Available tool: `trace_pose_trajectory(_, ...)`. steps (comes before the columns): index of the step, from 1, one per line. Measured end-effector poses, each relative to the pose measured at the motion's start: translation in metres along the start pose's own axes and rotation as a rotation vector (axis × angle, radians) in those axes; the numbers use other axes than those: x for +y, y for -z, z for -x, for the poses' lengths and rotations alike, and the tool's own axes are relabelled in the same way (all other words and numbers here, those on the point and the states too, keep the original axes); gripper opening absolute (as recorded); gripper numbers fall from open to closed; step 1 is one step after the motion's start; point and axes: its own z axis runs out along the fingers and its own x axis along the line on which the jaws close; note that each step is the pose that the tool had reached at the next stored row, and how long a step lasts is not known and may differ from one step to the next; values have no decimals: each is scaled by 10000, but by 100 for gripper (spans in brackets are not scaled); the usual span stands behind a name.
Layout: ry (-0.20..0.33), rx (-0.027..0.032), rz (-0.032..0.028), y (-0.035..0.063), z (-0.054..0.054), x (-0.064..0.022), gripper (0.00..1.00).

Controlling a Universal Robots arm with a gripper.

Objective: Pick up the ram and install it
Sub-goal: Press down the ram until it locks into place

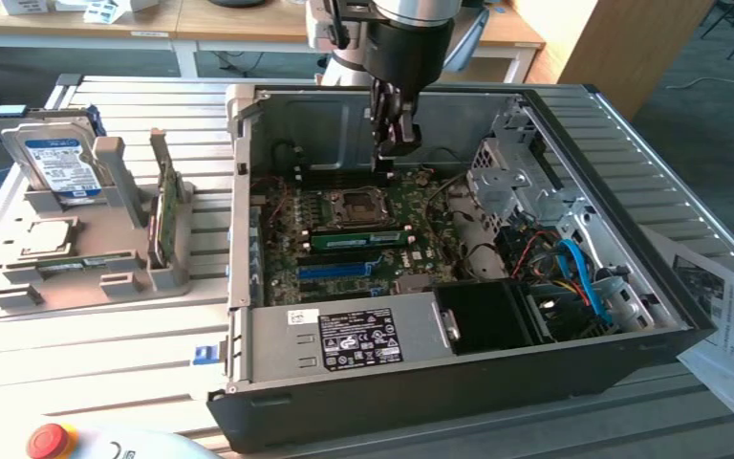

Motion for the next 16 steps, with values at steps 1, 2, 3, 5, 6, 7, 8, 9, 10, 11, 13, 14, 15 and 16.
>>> trace_pose_trajectory(1, 0, 0, 0, 0, 0, 0, 10)
trace_pose_trajectory(2, 0, 0, 0, 0, 0, 0, 10)
trace_pose_trajectory(3, 0, 0, 0, 0, 0, 0, 10)
trace_pose_trajectory(5, 3, -1, 0, 0, 0, -10, 10)
trace_pose_trajectory(6, 1, -2, -1, -1, -1, -18, 10)
trace_pose_trajectory(7, 1, -1, -1, 0, -2, -28, 10)
trace_pose_trajectory(8, 0, -1, 0, 0, -3, -39, 10)
trace_pose_trajectory(9, 0, -1, 0, 0, -4, -52, 10)
trace_pose_trajectory(10, 0, 0, 0, 1, -6, -67, 10)
trace_pose_trajectory(11, 0, 0, 0, 1, -6, -82, 10)
trace_pose_trajectory(13, 1, 0, 1, 1, -6, -112, 10)
trace_pose_trajectory(14, 1, -1, 0, 1, -6, -127, 10)
trace_pose_trajectory(15, 1, 0, 0, 1, -7, -140, 10)
trace_pose_trajectory(16, 1, -1, 0, 1, -7, -154, 10)
